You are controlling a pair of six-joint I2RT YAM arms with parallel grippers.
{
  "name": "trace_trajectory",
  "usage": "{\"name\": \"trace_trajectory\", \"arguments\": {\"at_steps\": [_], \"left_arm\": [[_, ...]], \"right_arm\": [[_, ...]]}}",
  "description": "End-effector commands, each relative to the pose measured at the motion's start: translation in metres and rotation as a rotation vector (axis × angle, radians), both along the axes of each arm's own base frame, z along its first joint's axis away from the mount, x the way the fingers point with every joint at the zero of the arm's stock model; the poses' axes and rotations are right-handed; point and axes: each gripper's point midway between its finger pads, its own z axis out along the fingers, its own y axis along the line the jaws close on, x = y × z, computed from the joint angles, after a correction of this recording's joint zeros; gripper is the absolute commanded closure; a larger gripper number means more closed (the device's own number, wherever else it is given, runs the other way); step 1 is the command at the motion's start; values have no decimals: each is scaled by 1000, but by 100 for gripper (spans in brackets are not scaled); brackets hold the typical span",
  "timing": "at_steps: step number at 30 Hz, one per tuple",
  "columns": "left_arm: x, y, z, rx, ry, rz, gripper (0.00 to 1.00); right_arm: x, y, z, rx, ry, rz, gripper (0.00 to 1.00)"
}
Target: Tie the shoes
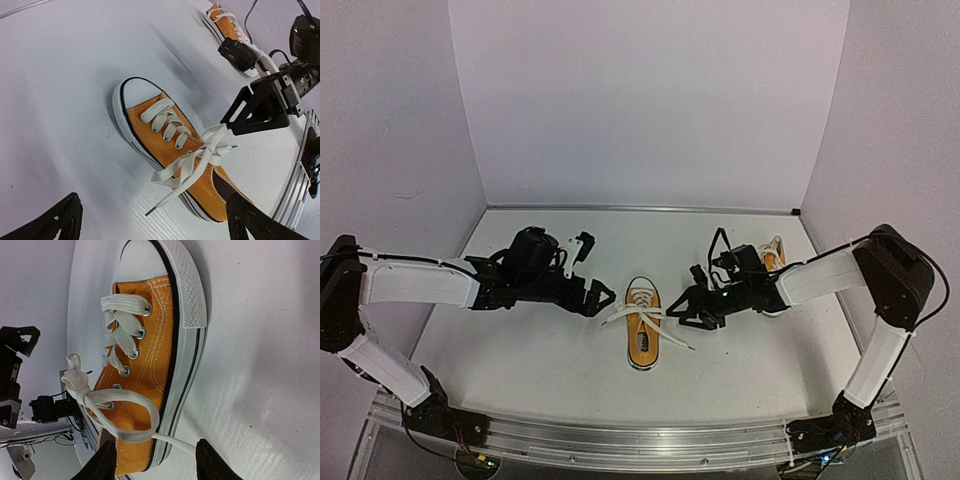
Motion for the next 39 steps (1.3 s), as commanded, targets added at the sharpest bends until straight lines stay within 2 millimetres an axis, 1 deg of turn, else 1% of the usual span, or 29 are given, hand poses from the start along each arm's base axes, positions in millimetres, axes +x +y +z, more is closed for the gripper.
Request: {"name": "trace_trajectory", "arguments": {"at_steps": [1,3,6,9,11,14,17,19,23,26,29,31,35,39], "left_arm": [[17,8,13,-151,50,64,1],[16,6,7,-179,86,44,3],[23,8,-5,-239,148,45,16],[24,2,-12,-280,194,11,26],[23,-2,-15,-292,210,-10,28],[25,-5,-19,-297,219,-17,27],[25,-10,-23,-306,229,-35,27],[25,-13,-27,-310,239,-46,29],[24,-18,-33,-317,257,-68,36],[23,-21,-35,-326,270,-84,41],[21,-23,-34,-341,269,-99,44],[20,-24,-33,-350,269,-108,46],[19,-28,-30,-372,271,-128,49],[19,-32,-33,-398,292,-141,53]], "right_arm": [[17,19,22,105,-47,-3,49],[18,21,21,117,-46,-2,49],[19,23,20,131,-42,1,49],[20,27,20,156,-33,8,49],[19,31,20,169,-26,16,50],[18,33,19,174,-20,24,51],[17,35,20,184,-16,34,56],[16,36,22,191,-19,40,62],[16,39,26,202,-28,46,76],[16,41,29,209,-30,54,89],[15,41,32,214,-34,58,98],[14,41,33,214,-34,57,100],[14,41,33,213,-37,59,100],[14,40,33,210,-39,54,100]]}}
